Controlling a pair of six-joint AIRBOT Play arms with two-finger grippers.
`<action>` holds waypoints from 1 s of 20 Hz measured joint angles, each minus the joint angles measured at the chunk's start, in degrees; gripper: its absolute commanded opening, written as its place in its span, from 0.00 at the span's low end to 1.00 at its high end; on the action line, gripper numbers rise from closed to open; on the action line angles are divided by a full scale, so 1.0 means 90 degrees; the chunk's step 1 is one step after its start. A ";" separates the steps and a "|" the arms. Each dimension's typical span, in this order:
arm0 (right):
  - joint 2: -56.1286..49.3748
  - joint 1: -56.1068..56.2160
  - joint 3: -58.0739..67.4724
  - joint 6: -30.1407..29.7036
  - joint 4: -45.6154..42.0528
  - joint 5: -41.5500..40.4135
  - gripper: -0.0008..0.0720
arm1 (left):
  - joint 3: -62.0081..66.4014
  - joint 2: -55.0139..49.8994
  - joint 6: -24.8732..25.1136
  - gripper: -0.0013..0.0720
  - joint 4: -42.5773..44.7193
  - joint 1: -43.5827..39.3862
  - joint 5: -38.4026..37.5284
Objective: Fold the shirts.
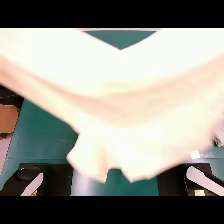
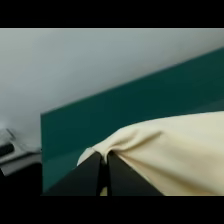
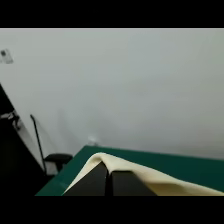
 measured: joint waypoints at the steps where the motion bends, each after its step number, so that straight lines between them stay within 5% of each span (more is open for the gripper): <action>1: -0.0240 0.0231 -0.0318 -0.0138 -0.0097 0.0063 0.04 | -0.0532 0.0002 -0.0163 0.05 -0.0019 0.0000 0.0114; 6: -0.1462 0.1161 -0.1800 -0.0797 -0.0712 -0.0085 0.04 | -0.3575 0.0007 -0.0733 0.05 -0.0046 0.0000 0.1015; 11: -0.2807 0.1705 -0.2455 -0.1311 -0.0862 -0.1049 0.05 | -0.6084 -0.0182 -0.0838 0.05 0.0114 0.0000 0.3424; 12: -0.3058 0.1751 -0.2412 -0.1360 -0.0850 -0.1171 0.24 | -0.6377 -0.0308 -0.0835 0.06 0.0194 0.0000 0.3869; 13: -0.3327 0.1792 -0.2302 -0.1396 -0.0838 -0.1234 0.62 | -0.6586 -0.0457 -0.0835 0.06 0.0253 0.0002 0.4233; 14: -0.3587 0.1821 -0.2140 -0.1396 -0.0838 -0.1239 0.75 | -0.6725 -0.0597 -0.0833 0.06 0.0304 0.0002 0.4510; 20: -0.4299 0.1525 -0.0976 -0.0765 -0.0899 -0.0546 0.82 | -0.7053 -0.1093 -0.0763 0.06 0.0731 0.0002 0.5411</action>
